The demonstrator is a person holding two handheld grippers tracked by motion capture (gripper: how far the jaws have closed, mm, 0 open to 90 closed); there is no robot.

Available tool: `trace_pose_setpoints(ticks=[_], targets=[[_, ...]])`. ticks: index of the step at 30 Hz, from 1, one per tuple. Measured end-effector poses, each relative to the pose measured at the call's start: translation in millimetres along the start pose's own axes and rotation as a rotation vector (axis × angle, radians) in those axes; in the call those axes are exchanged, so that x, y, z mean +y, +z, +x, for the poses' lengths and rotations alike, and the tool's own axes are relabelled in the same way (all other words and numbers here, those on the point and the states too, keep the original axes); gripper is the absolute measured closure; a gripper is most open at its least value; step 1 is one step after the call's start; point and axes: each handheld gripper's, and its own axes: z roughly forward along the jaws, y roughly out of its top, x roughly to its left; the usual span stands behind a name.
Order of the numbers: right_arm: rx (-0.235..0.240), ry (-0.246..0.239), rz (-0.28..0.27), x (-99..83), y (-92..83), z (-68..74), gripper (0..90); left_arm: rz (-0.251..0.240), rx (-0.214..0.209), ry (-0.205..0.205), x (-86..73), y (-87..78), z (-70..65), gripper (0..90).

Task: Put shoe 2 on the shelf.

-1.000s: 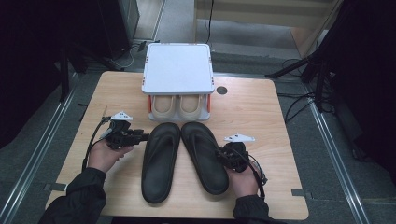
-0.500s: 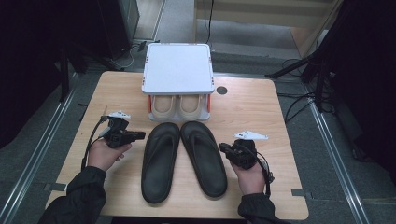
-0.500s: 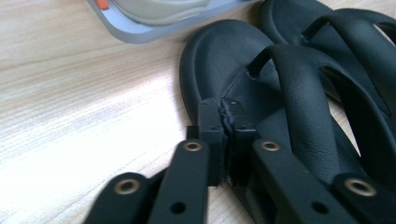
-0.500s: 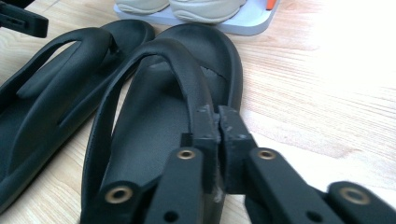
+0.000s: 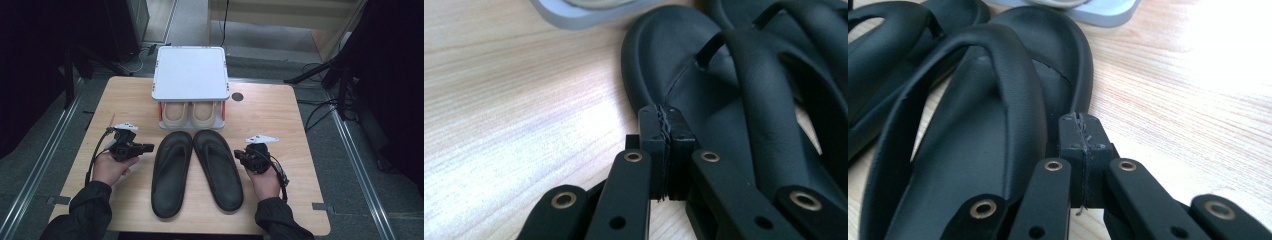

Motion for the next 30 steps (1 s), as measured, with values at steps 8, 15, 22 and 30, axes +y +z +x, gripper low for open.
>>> trace_pose_setpoints(ticks=[8,15,22,30], targets=[[0.013,0.011,0.052,3.2,13.4,-3.1,90.0,0.035,0.015,-0.014,-6.9,6.1,0.7,87.6],[0.017,0.004,0.062,6.8,17.0,-1.3,90.0,0.055,0.013,-0.006,-11.0,10.1,-4.0,86.9],[0.021,-0.002,0.067,7.7,17.7,-0.6,90.0,0.062,0.014,-0.012,-12.3,12.6,-5.9,87.0],[0.022,-0.003,0.068,7.4,17.6,0.0,90.0,0.078,0.005,-0.007,-13.7,12.9,-9.9,88.3]])
